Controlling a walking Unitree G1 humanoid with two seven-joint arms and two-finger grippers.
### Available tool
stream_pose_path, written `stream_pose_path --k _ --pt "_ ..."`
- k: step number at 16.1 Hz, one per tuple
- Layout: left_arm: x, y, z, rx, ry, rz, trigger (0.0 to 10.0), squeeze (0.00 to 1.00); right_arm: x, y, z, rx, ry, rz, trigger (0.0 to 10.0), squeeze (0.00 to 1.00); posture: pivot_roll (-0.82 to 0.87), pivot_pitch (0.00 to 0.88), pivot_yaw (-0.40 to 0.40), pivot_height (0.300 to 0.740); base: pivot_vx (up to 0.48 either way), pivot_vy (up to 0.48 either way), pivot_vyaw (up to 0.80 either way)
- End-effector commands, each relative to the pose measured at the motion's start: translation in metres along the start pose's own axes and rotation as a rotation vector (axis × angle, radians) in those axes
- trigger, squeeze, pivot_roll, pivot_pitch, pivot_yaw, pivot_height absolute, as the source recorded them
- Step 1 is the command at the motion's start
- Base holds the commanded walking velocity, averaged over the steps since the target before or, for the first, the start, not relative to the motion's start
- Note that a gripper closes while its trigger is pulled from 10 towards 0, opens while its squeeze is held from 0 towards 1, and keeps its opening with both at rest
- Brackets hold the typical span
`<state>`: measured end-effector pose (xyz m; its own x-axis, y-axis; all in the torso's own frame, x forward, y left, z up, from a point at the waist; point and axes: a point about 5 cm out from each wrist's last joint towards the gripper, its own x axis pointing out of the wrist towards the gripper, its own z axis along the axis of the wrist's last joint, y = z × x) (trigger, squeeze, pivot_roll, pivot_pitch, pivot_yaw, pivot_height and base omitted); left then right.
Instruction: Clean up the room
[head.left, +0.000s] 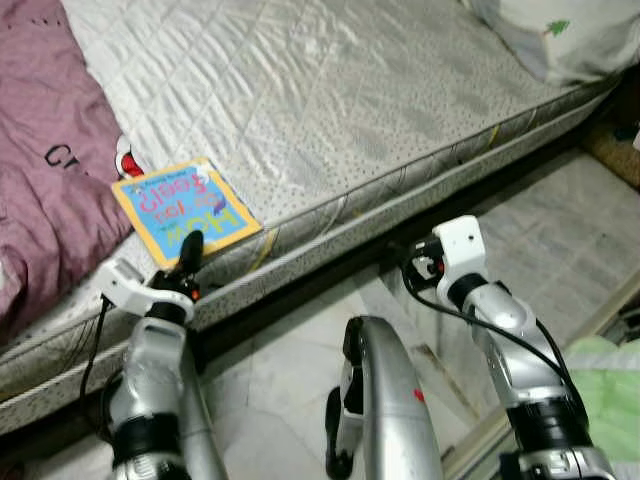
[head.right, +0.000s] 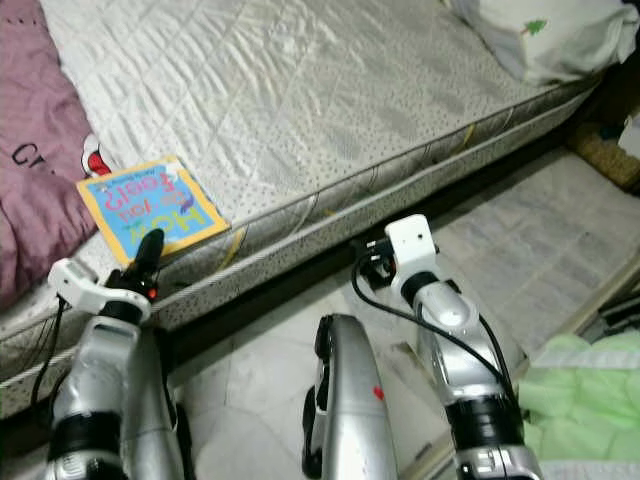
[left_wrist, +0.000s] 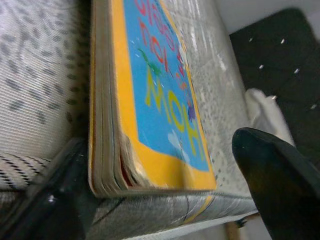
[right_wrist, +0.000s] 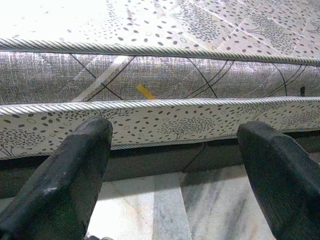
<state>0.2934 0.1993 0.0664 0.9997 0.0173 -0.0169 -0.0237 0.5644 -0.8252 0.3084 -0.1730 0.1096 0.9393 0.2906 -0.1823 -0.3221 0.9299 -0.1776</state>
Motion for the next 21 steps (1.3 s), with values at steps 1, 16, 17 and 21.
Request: stream_pose_path --k 1,16,17,21 --pt "-0.002 0.004 -0.016 -0.068 0.072 -0.006 0.0 0.0 0.0 -0.001 0.001 -0.012 -0.006 -0.004 10.0 0.0 -0.14 0.17 -0.157 0.509 0.0 0.0 0.0" --pt "0.008 0.017 -0.001 -0.178 0.081 -0.062 0.0 0.0 0.013 0.011 0.008 -0.008 -0.055 0.001 10.0 0.0 -0.09 0.153 -0.133 0.509 0.0 0.0 0.0" --pt "0.008 0.018 0.001 -0.189 0.073 -0.062 0.0 0.0 0.014 0.011 0.008 -0.007 -0.057 -0.001 10.0 0.0 -0.09 0.152 -0.131 0.509 0.0 0.0 0.0" --pt "0.009 0.02 0.004 -0.189 0.066 -0.059 0.0 0.0 0.016 0.012 0.008 -0.004 -0.064 -0.004 10.0 0.0 -0.09 0.15 -0.127 0.509 0.0 0.0 0.0"
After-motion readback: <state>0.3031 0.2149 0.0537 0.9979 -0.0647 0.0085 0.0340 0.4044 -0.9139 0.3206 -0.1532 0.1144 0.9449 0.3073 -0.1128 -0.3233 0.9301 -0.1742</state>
